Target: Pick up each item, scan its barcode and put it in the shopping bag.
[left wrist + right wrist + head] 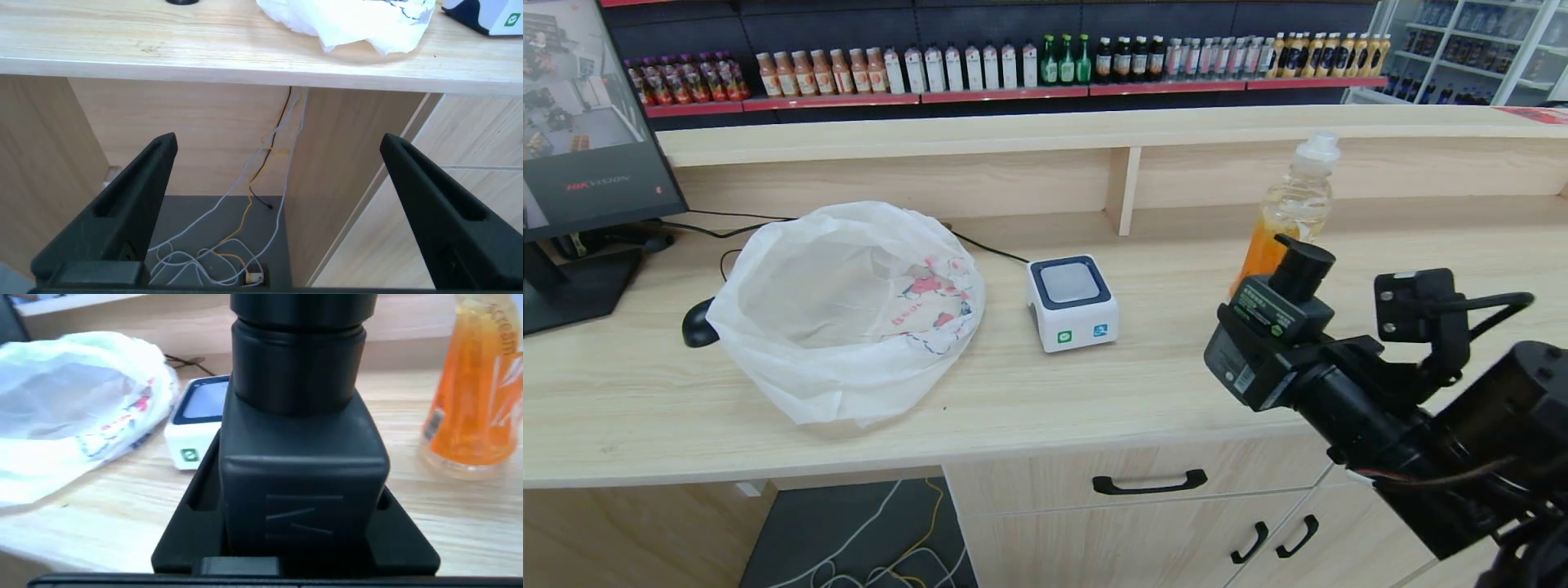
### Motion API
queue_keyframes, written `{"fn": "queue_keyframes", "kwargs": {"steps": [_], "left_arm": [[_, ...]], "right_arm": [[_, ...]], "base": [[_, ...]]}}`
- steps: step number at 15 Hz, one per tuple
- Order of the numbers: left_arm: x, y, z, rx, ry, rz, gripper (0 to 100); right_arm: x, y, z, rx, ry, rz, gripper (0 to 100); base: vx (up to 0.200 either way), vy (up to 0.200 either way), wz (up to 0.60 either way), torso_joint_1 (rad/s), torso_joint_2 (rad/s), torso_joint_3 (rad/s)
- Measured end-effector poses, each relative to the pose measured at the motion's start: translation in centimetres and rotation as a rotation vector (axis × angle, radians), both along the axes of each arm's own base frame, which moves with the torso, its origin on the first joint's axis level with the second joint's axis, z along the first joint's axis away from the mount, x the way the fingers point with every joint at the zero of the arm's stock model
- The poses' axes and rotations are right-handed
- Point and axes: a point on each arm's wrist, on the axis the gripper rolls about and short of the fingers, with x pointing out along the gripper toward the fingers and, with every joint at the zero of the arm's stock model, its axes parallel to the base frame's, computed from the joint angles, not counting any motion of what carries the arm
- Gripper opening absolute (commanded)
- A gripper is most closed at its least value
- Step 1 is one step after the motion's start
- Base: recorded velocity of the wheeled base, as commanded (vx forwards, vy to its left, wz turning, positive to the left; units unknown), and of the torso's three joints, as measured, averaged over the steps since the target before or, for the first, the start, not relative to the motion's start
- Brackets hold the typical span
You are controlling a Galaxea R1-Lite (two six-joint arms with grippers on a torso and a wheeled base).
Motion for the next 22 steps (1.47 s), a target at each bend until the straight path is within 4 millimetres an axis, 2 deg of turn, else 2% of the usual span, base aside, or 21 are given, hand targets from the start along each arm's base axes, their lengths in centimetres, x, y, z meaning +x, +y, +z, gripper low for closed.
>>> {"fn": "queue_keyframes", "kwargs": {"steps": [4, 10, 15, 18, 22], "left_arm": [[0.0, 0.0, 0.0, 0.000, 0.000, 0.000, 100], [0.0, 0.0, 0.0, 0.000, 0.000, 0.000, 100], [0.0, 0.0, 0.0, 0.000, 0.000, 0.000, 100], [0.0, 0.0, 0.0, 0.000, 0.000, 0.000, 100], [0.0, 0.0, 0.0, 0.000, 0.000, 0.000, 100]], "right_arm": [[-2.5, 1.0, 1.1, 0.140, 0.017, 0.167, 0], [-3.4, 1.3, 2.4, 0.291, 0.046, 0.390, 0], [-3.9, 1.1, 3.1, 0.431, 0.100, 0.475, 0], [-5.5, 2.5, 3.4, 0.548, 0.192, 0.618, 0], [-6.6, 3.9, 4.2, 0.628, 0.250, 0.758, 0]], "base": [[0.000, 0.000, 0.00, 0.000, 0.00, 0.000], [0.000, 0.000, 0.00, 0.000, 0.00, 0.000], [0.000, 0.000, 0.00, 0.000, 0.00, 0.000], [0.000, 0.000, 0.00, 0.000, 0.00, 0.000], [0.000, 0.000, 0.00, 0.000, 0.00, 0.000]]}}
